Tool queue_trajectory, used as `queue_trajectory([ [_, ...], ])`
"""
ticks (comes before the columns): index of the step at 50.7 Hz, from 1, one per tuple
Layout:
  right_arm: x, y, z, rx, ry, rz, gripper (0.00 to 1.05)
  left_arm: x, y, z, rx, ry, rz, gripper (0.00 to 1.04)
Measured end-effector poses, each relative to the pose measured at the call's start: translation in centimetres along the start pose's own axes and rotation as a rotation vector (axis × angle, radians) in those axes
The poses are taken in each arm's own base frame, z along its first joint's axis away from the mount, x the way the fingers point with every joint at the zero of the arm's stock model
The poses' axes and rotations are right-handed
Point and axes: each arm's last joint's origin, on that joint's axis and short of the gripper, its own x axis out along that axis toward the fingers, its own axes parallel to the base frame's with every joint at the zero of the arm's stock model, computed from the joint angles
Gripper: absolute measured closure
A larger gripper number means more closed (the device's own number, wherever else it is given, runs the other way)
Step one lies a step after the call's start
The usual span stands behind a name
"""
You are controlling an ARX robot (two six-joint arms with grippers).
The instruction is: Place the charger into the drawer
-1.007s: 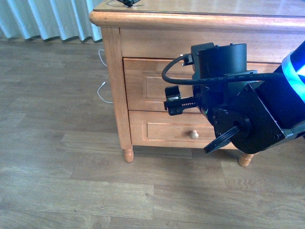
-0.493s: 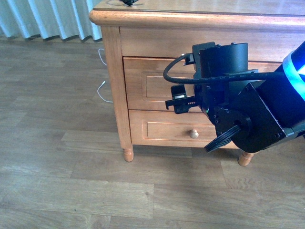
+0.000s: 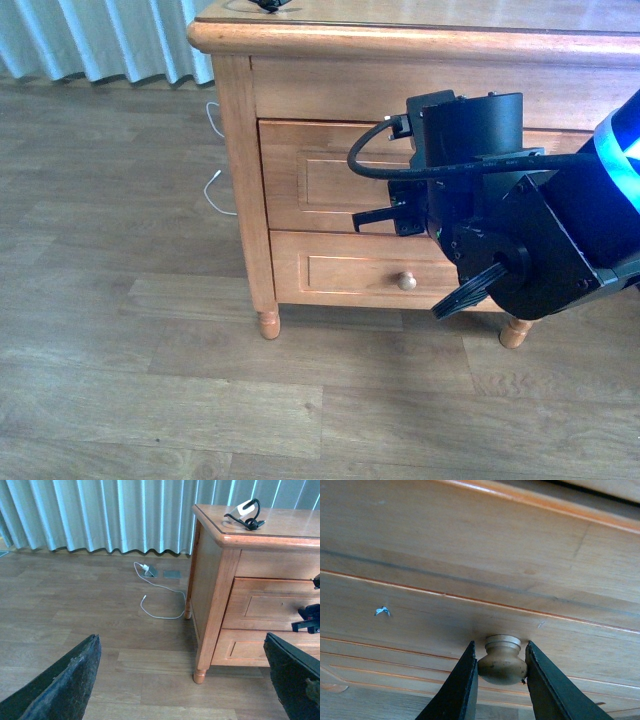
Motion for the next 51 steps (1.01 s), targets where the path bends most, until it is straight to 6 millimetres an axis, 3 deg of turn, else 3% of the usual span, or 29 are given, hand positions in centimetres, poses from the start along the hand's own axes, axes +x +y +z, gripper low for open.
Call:
queue_trajectory([
  [12,-1.6,-0.4,-0.3,0.012,0.051,0.049,0.82,0.0,0.0,0.0,0.000,0.000,0.000,0.06],
  [39,-12.8,-1.1,-2.7,0.038,0.292,0.201,0.83,0.0,0.0,0.0,0.000,0.000,0.000,0.06],
  [51,-16.1,-1.3,-3.5,0.026,0.339,0.254,0.83,0.0,0.0,0.0,0.000,0.000,0.000,0.06],
])
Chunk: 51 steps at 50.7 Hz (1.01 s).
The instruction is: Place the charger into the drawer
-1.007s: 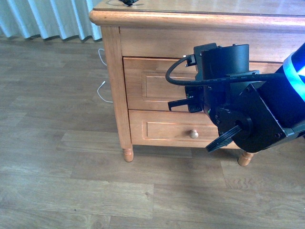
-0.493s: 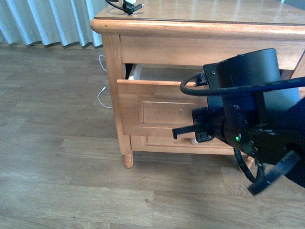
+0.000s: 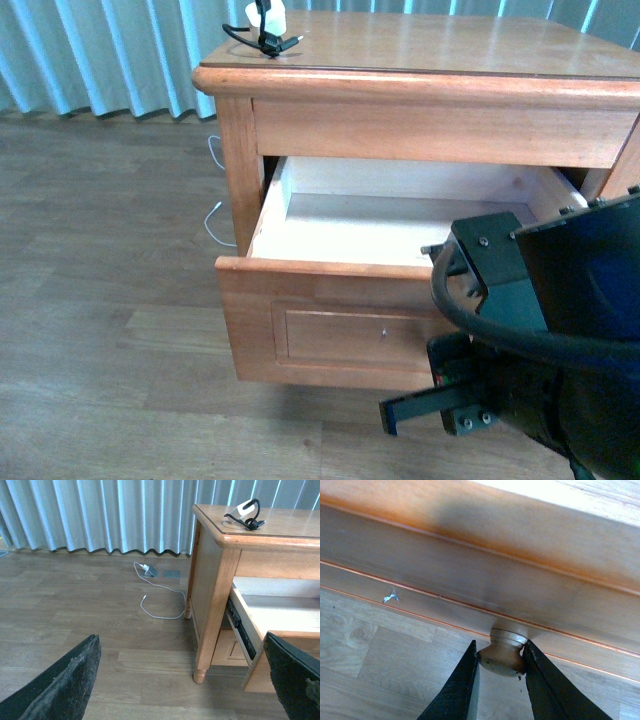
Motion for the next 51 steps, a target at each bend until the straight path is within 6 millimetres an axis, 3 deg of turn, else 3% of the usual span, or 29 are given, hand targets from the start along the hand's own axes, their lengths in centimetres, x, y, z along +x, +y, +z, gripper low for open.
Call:
queue_trajectory([
  [5,-0.7,0.2,-0.5,-0.007,0.010,0.014,0.83,0.0,0.0,0.0,0.000,0.000,0.000,0.06],
  [19,-3.1,0.5,-2.2,-0.013,0.064,0.078,0.43,0.0,0.0,0.0,0.000,0.000,0.000,0.06],
  [26,-5.6,0.2,-0.9,0.007,0.005,0.091,0.23,0.0,0.0,0.0,0.000,0.000,0.000,0.06],
  [30,-8.6,-0.7,0.8,0.042,-0.080,0.090,0.06,0.0,0.0,0.0,0.000,0.000,0.000,0.06],
  [42,-16.1,-4.6,5.2,0.129,-0.320,0.060,0.08,0.0,0.0,0.0,0.000,0.000,0.000,0.06],
  [51,-18.1,-6.8,5.7,0.171,-0.414,0.048,0.08,0.0,0.0,0.0,0.000,0.000,0.000,0.06],
])
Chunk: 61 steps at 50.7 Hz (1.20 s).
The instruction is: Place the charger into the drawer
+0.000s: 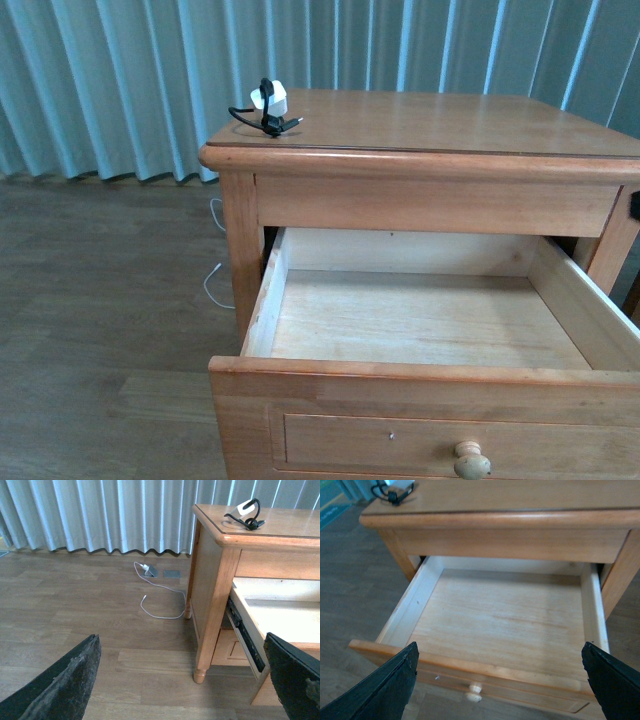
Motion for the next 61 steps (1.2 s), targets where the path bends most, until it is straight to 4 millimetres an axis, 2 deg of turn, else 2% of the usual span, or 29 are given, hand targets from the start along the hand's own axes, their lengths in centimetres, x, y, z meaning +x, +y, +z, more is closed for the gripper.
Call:
queue_trajectory([
  [14,-2.8,-3.8,1.8,0.051,-0.159,-0.071,0.08,0.0,0.0,0.0,0.000,0.000,0.000,0.06],
  [21,-4.8,-5.8,1.0,0.086,-0.191,-0.122,0.08,0.0,0.0,0.0,0.000,0.000,0.000,0.06],
  [35,-5.2,-6.0,0.7,0.090,-0.201,-0.145,0.08,0.0,0.0,0.0,0.000,0.000,0.000,0.06],
  [40,-5.2,-5.8,-0.8,-0.045,-0.353,-0.253,0.30,0.0,0.0,0.0,0.000,0.000,0.000,0.06],
  [46,-5.1,-5.3,-3.4,-0.086,-0.348,-0.257,0.57,0.0,0.0,0.0,0.000,0.000,0.000,0.06],
  [54,-5.0,-5.2,-3.8,-0.090,-0.343,-0.255,0.30,0.0,0.0,0.0,0.000,0.000,0.000,0.06],
  [59,-5.1,-5.2,-3.8,-0.091,-0.345,-0.253,0.06,0.0,0.0,0.0,0.000,0.000,0.000,0.06],
  [61,-5.1,-5.2,-3.8,-0.091,-0.345,-0.254,0.06,0.0,0.0,0.0,0.000,0.000,0.000,0.06],
])
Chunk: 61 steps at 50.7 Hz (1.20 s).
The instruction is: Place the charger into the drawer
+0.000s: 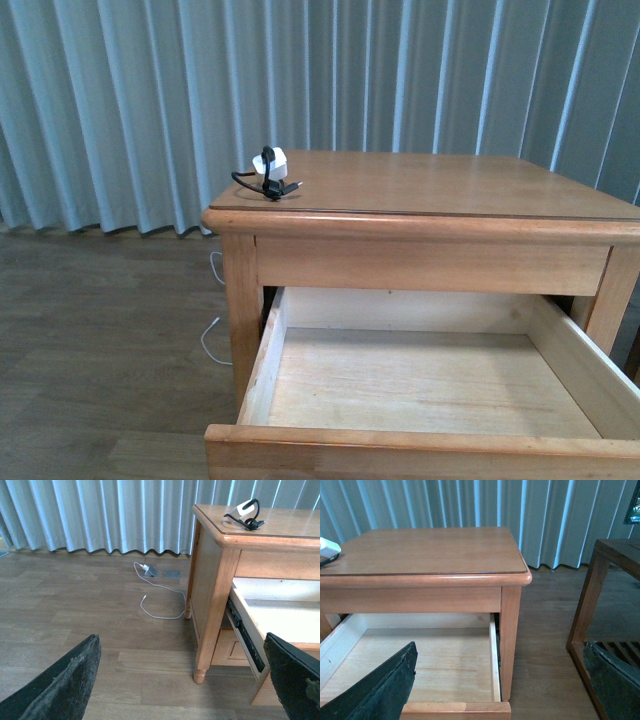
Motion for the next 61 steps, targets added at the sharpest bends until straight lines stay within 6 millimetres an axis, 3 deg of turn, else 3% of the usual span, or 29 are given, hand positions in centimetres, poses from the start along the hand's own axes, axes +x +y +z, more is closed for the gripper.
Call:
queue_trajectory([
  [25,0.0,0.0,0.0,-0.001,0.000,0.000,0.08,0.0,0.0,0.0,0.000,0.000,0.000,0.06],
  [30,0.0,0.0,0.0,-0.001,0.000,0.000,0.08,0.3,-0.1,0.4,-0.059,-0.032,0.162,0.06],
  [36,0.0,0.0,0.0,-0.001,0.000,0.000,0.08,1.3,-0.4,0.1,-0.083,0.045,0.156,0.06],
  [52,0.0,0.0,0.0,-0.001,0.000,0.001,0.08,5.6,-1.4,5.1,-0.142,0.088,-0.013,0.06],
  [57,0.0,0.0,0.0,-0.001,0.000,0.001,0.08,7.8,-2.5,6.8,-0.142,0.086,-0.118,0.06],
  [61,0.0,0.0,0.0,-0.001,0.000,0.000,0.08,10.8,-3.6,8.4,-0.146,0.092,-0.195,0.06],
])
